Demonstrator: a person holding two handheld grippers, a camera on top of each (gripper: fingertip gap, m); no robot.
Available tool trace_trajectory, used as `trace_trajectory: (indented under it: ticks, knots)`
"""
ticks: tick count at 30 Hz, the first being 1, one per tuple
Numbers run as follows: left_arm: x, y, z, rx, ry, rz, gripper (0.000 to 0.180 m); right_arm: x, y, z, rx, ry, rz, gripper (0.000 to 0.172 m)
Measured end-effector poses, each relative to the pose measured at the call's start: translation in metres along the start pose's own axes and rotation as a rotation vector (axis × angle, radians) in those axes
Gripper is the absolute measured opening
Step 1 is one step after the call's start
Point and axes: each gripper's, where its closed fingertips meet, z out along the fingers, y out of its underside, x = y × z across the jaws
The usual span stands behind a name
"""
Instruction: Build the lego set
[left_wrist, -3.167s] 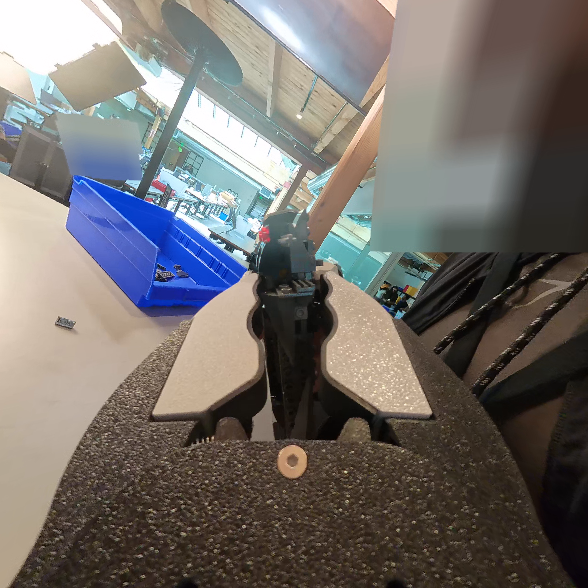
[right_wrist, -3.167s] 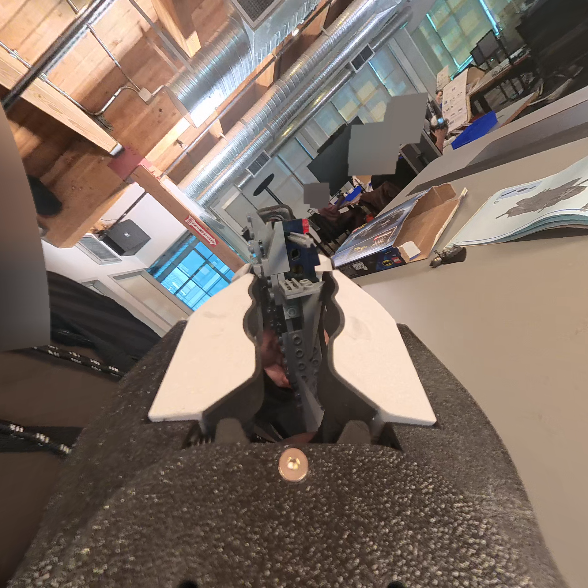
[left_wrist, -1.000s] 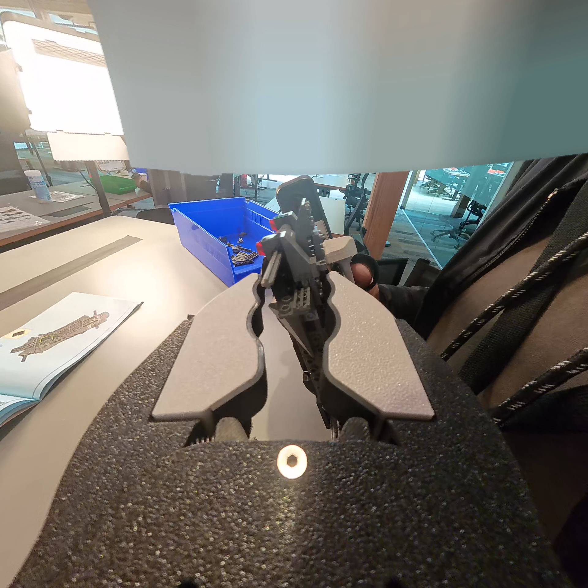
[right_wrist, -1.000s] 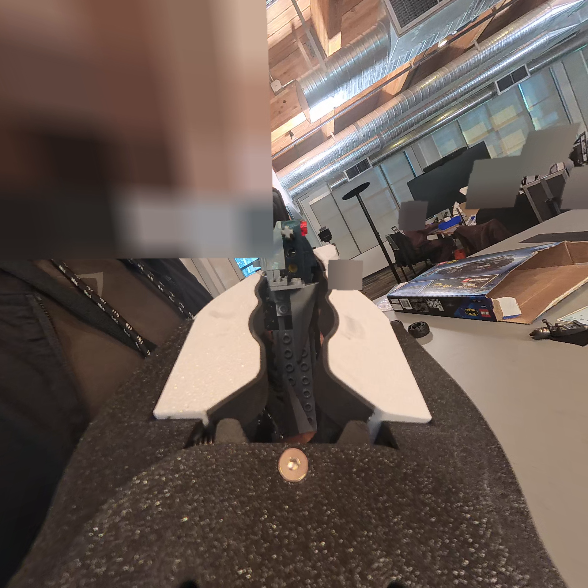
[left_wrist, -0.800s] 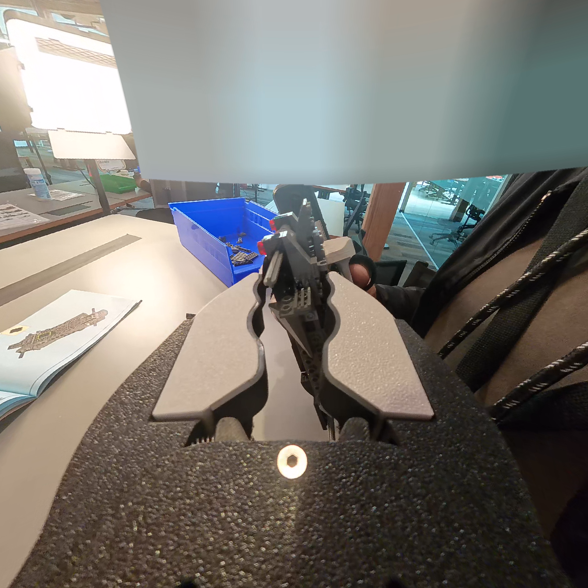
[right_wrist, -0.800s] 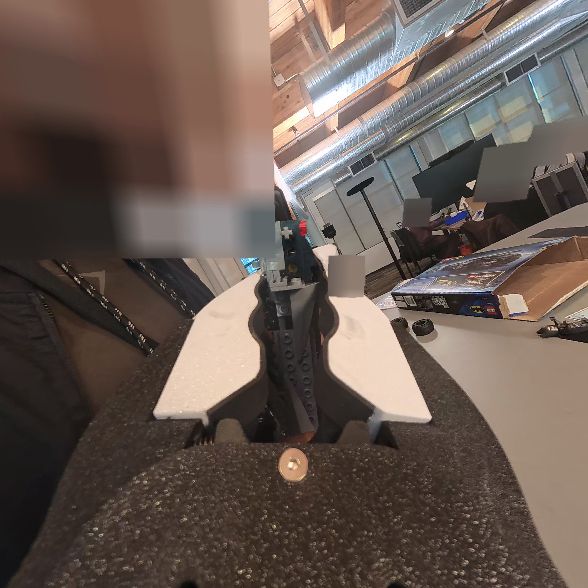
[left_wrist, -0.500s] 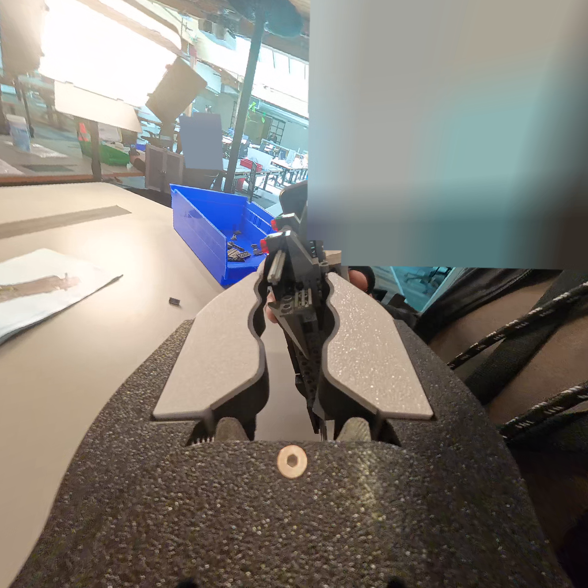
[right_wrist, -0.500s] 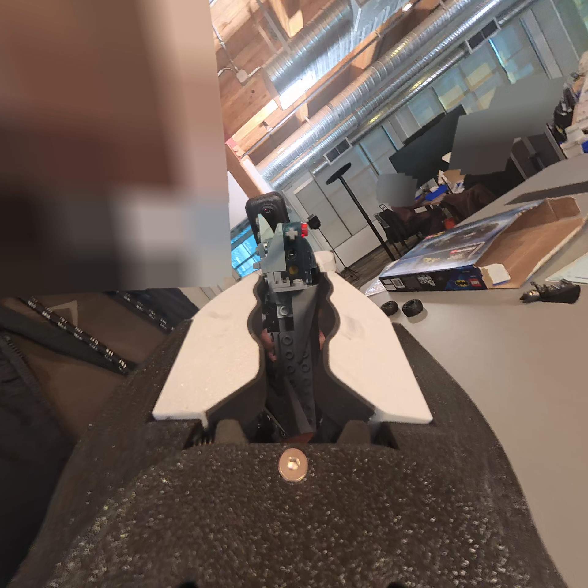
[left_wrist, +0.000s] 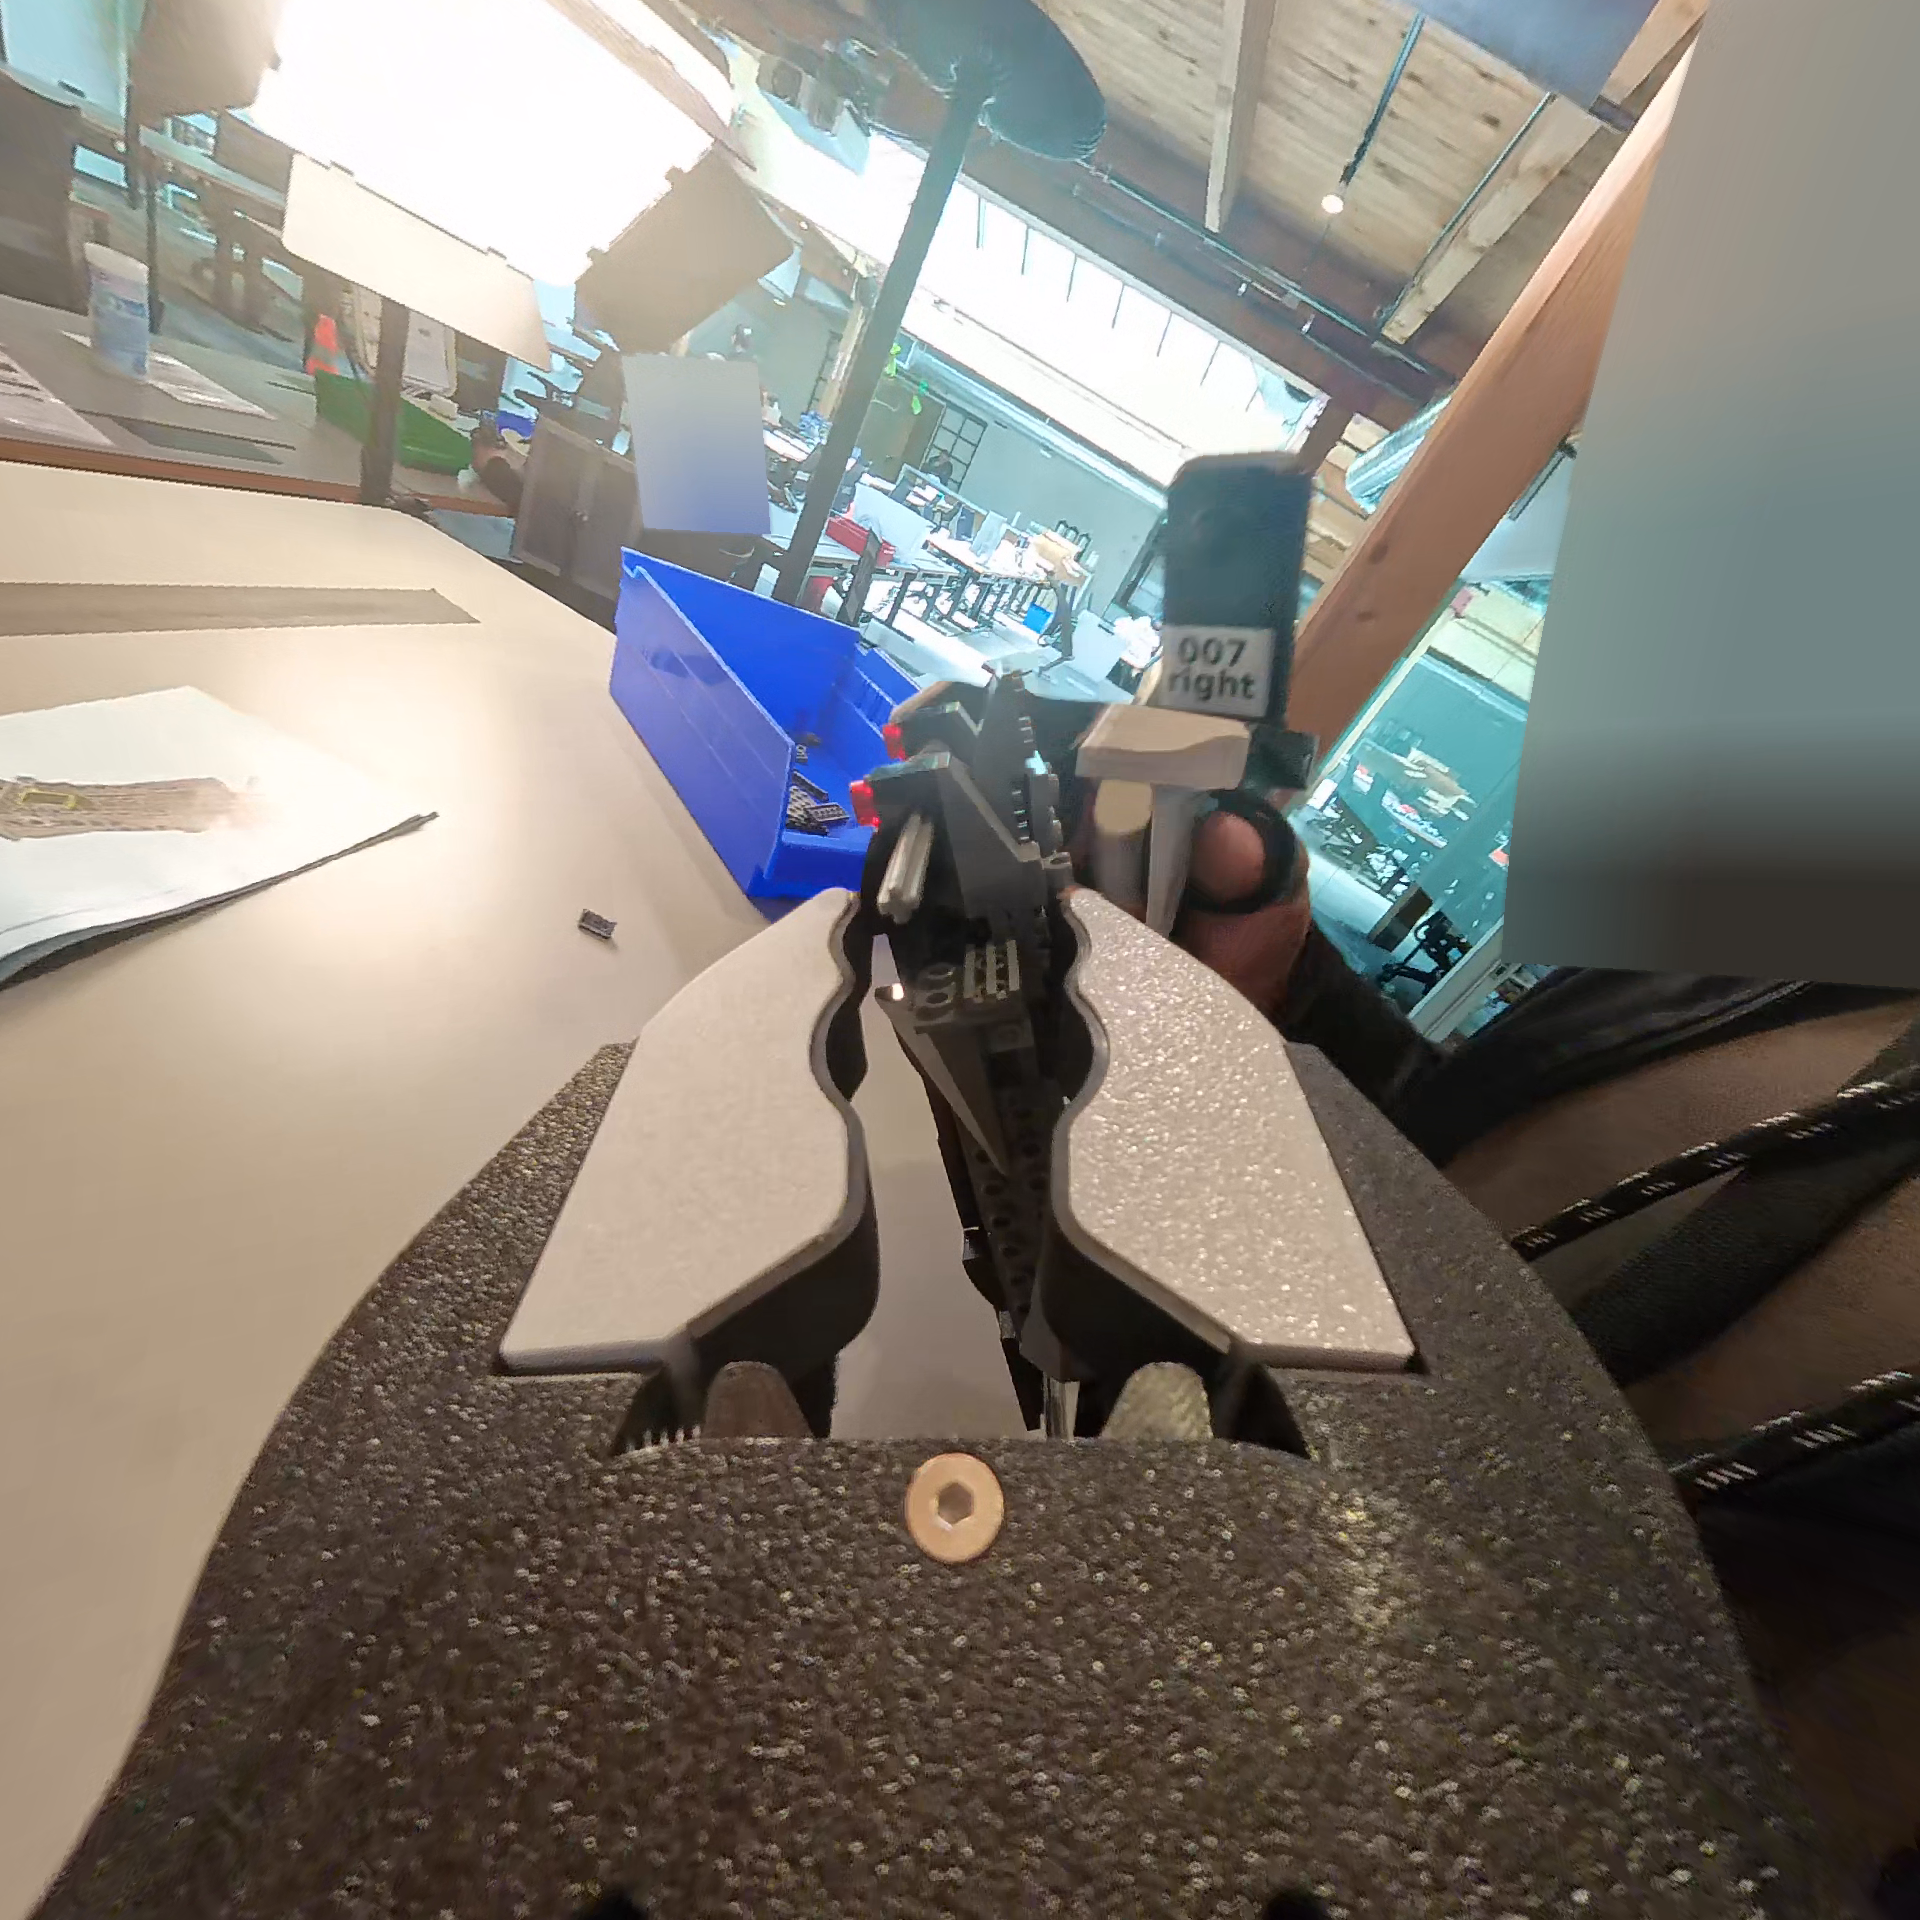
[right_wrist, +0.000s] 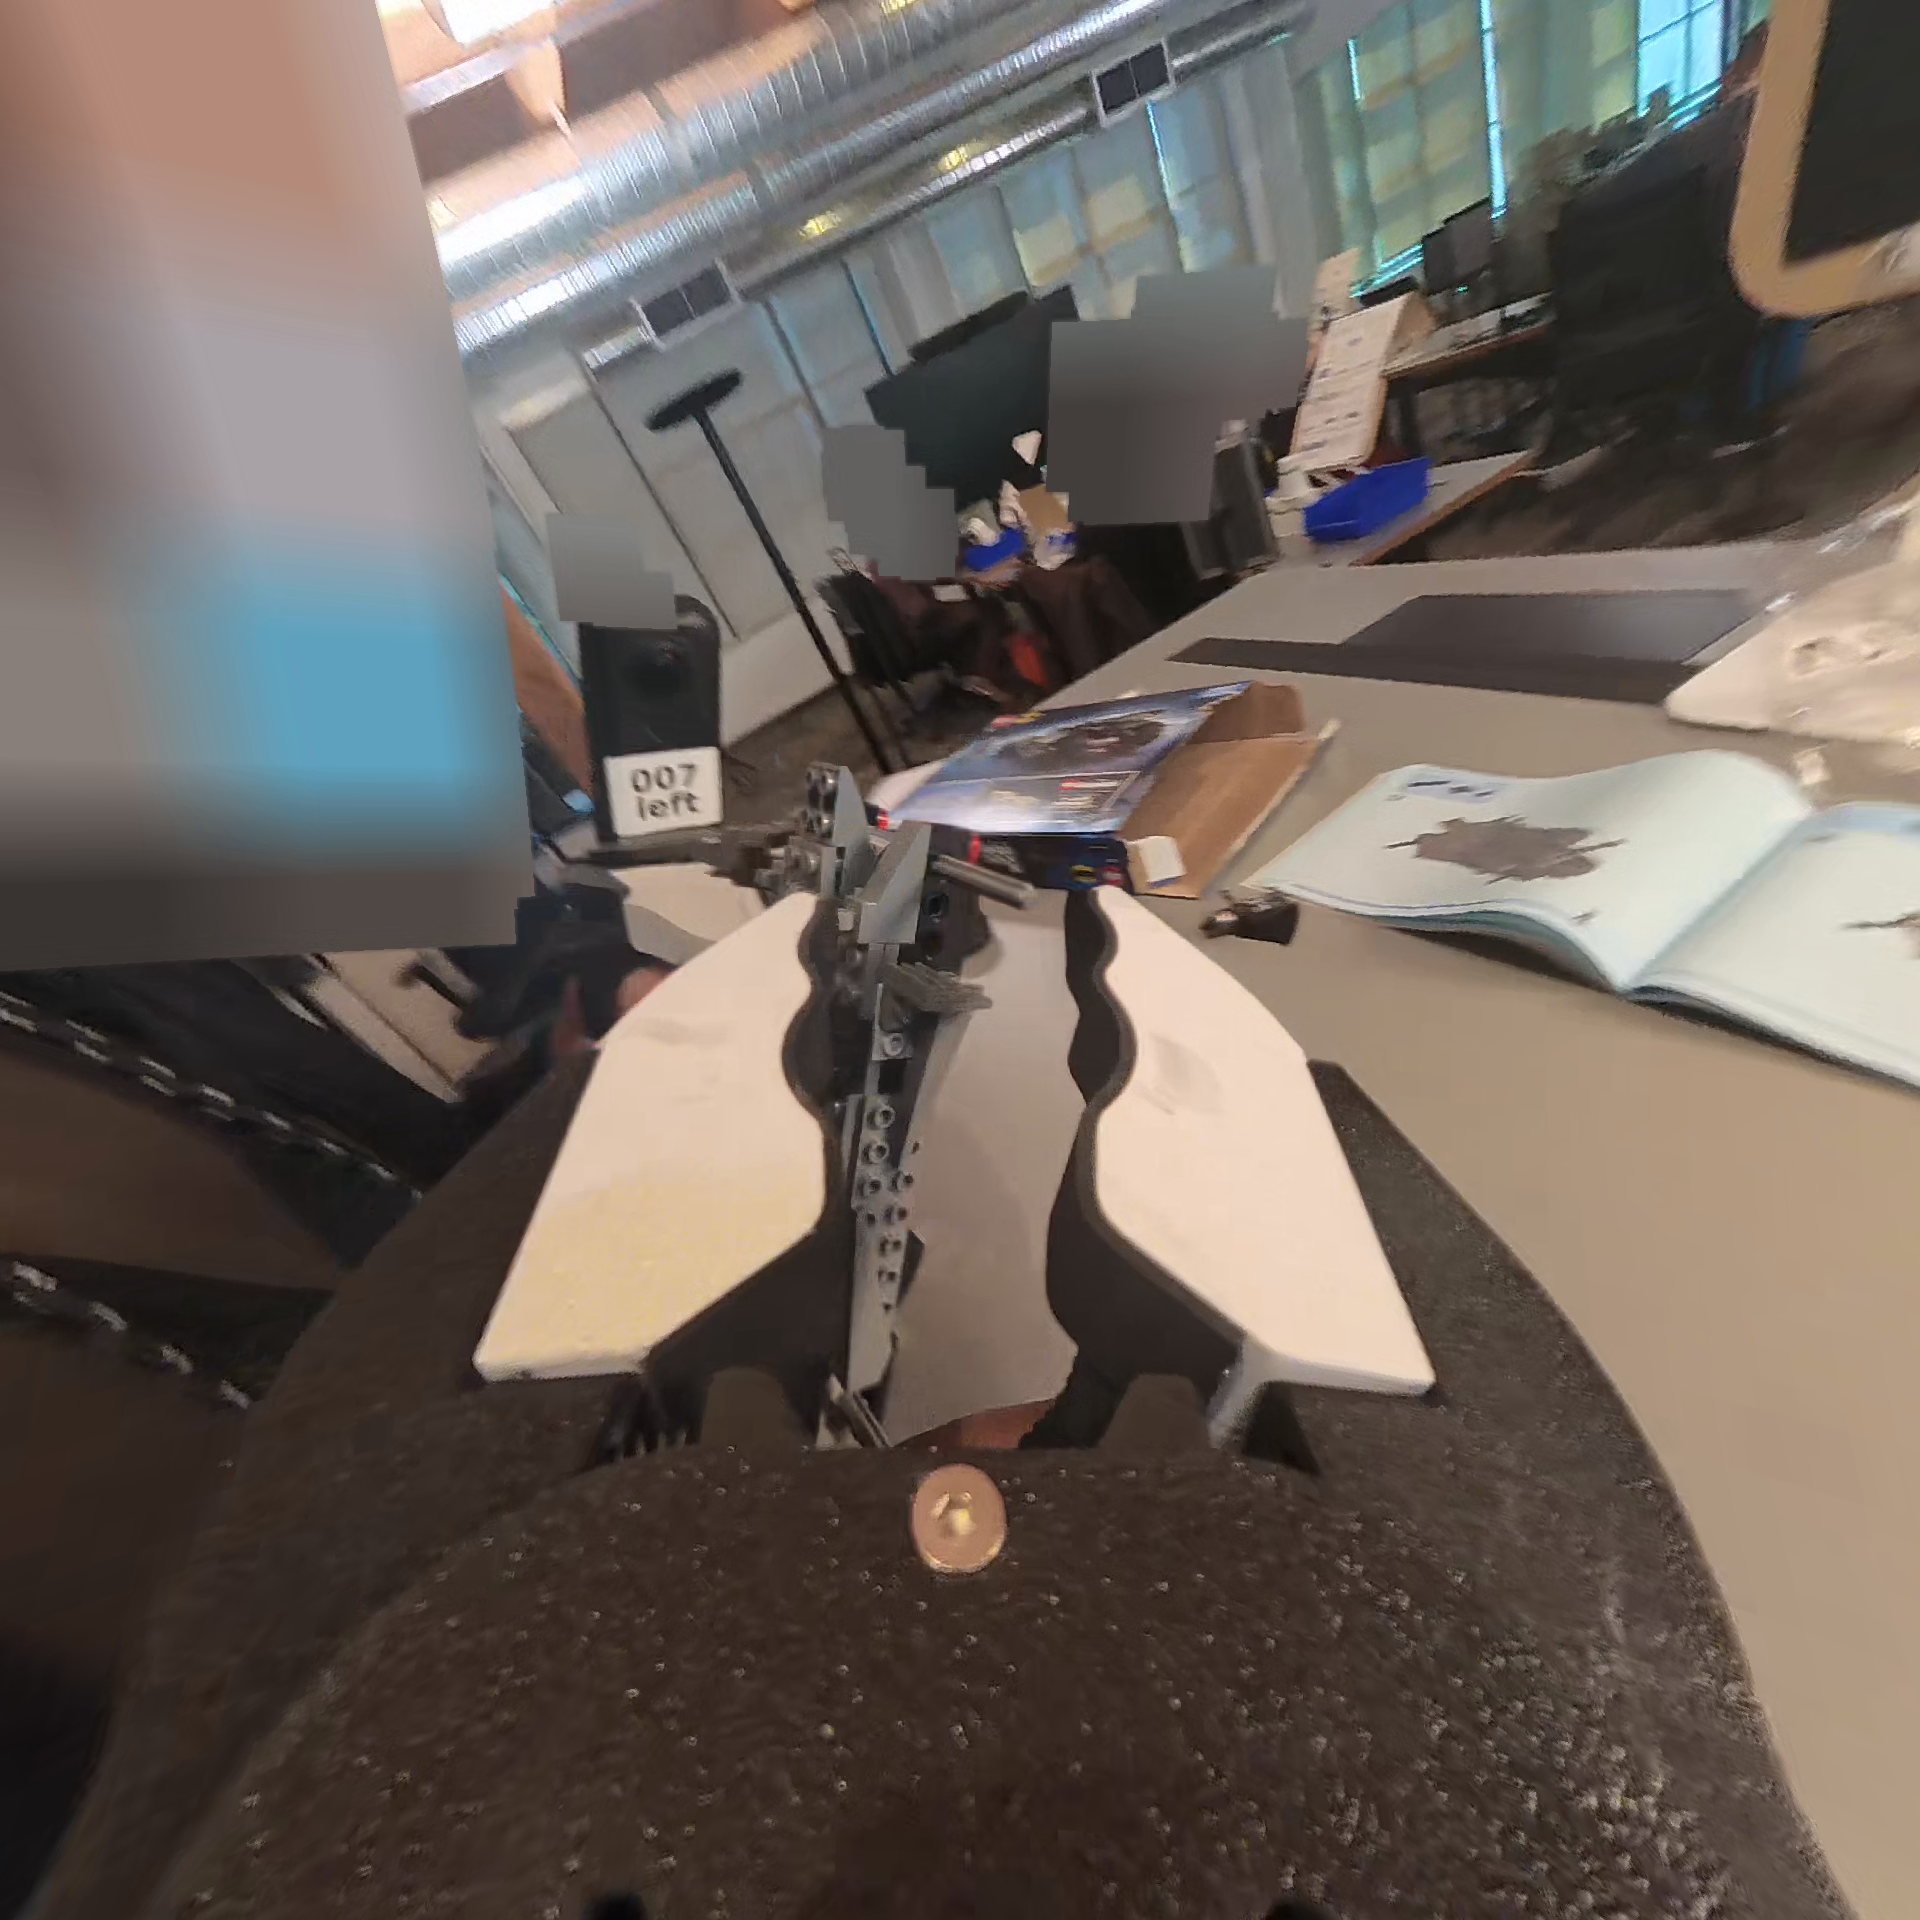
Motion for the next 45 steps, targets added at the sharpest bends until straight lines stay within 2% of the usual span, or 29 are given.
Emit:
trace_trajectory:
  ticks: [5, 8, 16, 27, 45]
  knots:
    - [-0.002, 0.0, 0.0, -0.04, -0.039, 0.062, 0.033, -0.017, -0.017, 0.007, -0.151, 0.002, -0.277, 0.035]
    - [-0.002, 0.002, 0.001, -0.072, -0.06, 0.101, 0.033, -0.024, -0.014, 0.016, -0.27, -0.031, -0.413, 0.033]
    - [0.0, 0.002, -0.002, -0.111, -0.084, 0.159, 0.033, -0.024, 0.003, 0.027, -0.474, -0.103, -0.549, 0.03]
    - [-0.003, 0.001, -0.009, -0.135, -0.113, 0.197, 0.032, -0.027, 0.012, 0.032, -0.506, -0.163, -0.554, 0.02]
    - [0.003, -0.002, -0.006, -0.106, -0.07, 0.164, 0.031, -0.03, 0.009, 0.028, -0.44, -0.192, -0.514, 0.019]
